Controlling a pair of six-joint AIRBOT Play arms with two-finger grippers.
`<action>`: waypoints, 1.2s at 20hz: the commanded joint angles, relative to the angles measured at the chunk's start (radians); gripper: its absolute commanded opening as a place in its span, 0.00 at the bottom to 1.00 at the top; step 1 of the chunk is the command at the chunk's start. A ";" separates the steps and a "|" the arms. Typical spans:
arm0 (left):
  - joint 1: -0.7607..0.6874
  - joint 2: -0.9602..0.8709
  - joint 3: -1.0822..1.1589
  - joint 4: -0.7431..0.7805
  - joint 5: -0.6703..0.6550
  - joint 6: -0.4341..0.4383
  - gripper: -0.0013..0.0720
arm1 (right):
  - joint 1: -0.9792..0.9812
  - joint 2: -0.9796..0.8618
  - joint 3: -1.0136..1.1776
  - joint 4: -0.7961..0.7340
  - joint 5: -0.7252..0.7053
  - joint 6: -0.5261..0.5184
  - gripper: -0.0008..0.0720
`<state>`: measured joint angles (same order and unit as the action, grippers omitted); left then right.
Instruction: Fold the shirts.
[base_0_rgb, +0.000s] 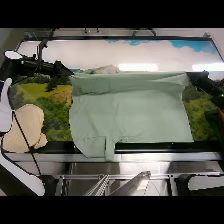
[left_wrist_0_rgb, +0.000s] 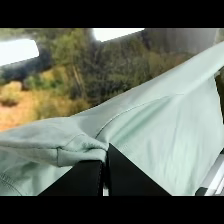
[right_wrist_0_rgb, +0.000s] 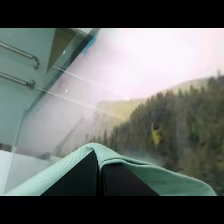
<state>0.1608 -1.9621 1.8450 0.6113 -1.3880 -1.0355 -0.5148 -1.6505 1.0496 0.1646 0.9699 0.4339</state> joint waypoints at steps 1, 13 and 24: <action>-0.039 -0.058 0.032 0.080 -0.020 -0.070 0.05 | 0.005 -0.055 0.021 -0.103 -0.023 -0.026 0.03; -0.052 -0.075 -0.172 0.131 -0.113 -0.215 0.04 | -0.006 -0.067 0.018 -0.520 -0.018 0.057 0.39; 0.027 0.014 -0.255 0.139 -0.328 -0.285 0.17 | -0.153 0.194 -0.021 -1.034 0.285 0.430 0.49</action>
<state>0.1665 -1.9842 1.6482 0.7471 -1.6466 -1.3117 -0.6243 -1.5204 1.0554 -0.6674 1.1332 0.7532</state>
